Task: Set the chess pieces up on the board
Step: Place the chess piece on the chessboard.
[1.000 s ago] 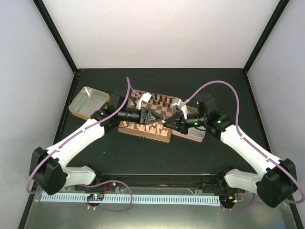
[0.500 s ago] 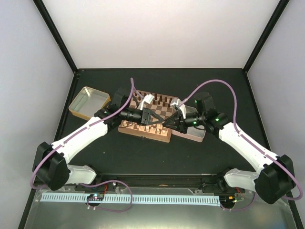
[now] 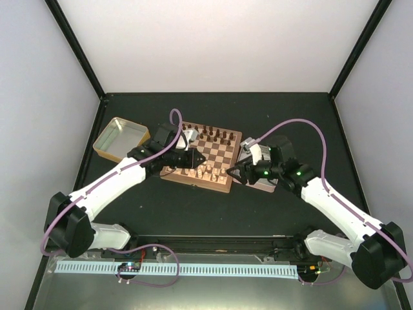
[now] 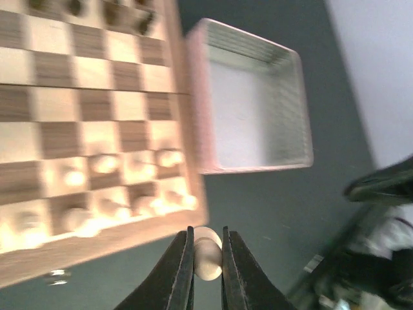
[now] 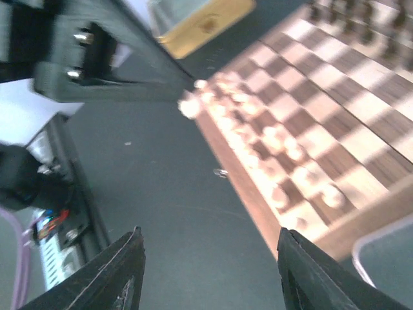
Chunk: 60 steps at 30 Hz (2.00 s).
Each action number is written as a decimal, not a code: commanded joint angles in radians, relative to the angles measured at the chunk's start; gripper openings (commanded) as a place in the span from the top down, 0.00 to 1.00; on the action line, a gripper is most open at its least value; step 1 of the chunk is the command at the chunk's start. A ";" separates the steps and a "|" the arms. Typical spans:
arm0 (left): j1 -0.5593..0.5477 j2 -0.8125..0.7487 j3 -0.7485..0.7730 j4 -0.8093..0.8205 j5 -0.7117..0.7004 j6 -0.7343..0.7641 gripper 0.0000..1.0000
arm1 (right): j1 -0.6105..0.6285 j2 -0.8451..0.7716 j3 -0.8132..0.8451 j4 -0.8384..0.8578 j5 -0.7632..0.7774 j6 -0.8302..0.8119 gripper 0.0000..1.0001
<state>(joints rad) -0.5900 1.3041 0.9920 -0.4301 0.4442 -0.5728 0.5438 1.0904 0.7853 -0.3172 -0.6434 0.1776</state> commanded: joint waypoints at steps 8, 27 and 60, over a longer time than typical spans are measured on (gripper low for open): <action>0.007 0.259 0.226 -0.206 -0.498 0.166 0.97 | 0.002 -0.008 -0.049 0.018 0.366 0.240 0.43; 0.019 0.541 0.328 -0.275 -0.448 0.244 0.96 | 0.002 0.018 -0.055 -0.002 0.373 0.269 0.44; 0.020 0.557 0.387 -0.360 -0.414 0.260 0.73 | 0.002 0.038 -0.046 -0.006 0.363 0.273 0.45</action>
<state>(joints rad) -0.5766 1.8717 1.3338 -0.7662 0.0303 -0.3237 0.5438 1.1316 0.7361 -0.3294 -0.2867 0.4484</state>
